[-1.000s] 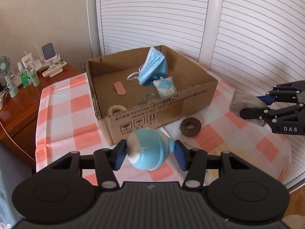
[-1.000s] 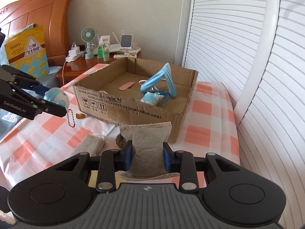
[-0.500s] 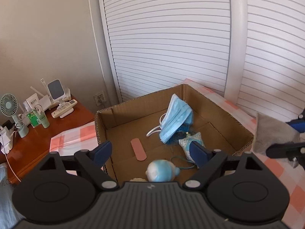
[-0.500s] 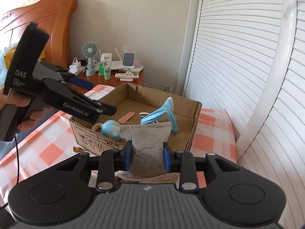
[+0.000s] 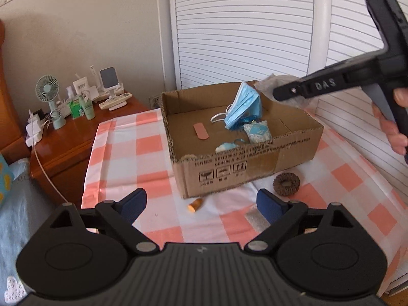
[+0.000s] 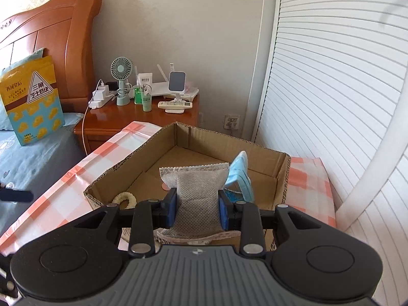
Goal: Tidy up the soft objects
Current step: 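Open the left gripper to drop the toy in the box while the right gripper releases the pouch there, then move the right tool to the yellow cloth while the left tool moves to the grey felt strip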
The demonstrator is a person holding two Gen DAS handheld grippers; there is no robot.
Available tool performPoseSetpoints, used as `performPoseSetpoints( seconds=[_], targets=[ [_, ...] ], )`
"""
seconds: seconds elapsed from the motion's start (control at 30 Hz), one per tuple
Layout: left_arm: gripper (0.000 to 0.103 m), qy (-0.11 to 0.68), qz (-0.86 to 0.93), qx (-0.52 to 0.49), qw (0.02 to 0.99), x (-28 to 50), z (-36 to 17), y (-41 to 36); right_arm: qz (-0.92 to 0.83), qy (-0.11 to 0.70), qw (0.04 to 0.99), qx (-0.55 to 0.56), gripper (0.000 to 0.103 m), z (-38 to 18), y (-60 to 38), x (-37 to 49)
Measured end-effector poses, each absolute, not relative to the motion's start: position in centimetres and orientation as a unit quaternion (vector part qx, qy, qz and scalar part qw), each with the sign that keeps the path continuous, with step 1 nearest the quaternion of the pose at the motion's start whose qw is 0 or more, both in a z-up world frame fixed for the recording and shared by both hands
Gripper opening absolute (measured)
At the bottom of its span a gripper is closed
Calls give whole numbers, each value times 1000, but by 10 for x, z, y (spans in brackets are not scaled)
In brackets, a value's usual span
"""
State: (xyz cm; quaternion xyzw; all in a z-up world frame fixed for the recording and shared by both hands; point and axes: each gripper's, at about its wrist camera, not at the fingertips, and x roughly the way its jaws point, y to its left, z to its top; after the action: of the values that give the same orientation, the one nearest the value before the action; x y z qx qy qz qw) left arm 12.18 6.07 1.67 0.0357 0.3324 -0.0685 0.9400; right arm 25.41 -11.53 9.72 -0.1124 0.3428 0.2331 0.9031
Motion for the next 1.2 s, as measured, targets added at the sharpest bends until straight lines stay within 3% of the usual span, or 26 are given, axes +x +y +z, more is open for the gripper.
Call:
performPoseSetpoints(
  seconds=[0.2,0.27,0.3,0.37,0.43,0.83,1.2],
  targets=[
    [93,344,-53,7,938,107,5,76,242,357,895,-113,37,90,-70,304],
    [93,343,-45,-2,938,105,3,83,244,367,890,-115,43,85,-58,317],
    [93,343,-40,-5,938,105,3,86,245,372,888,-114,49,83,-53,321],
    [93,344,-29,-9,939,103,3,91,245,374,888,-111,93,80,-47,323],
    [93,343,-25,-11,939,101,3,95,250,357,894,-103,103,81,-49,316],
    [93,334,-33,-2,942,88,11,85,264,407,872,-63,103,88,-76,267],
    [93,323,-35,4,946,71,18,79,238,395,884,-76,103,84,-100,207]
  ],
)
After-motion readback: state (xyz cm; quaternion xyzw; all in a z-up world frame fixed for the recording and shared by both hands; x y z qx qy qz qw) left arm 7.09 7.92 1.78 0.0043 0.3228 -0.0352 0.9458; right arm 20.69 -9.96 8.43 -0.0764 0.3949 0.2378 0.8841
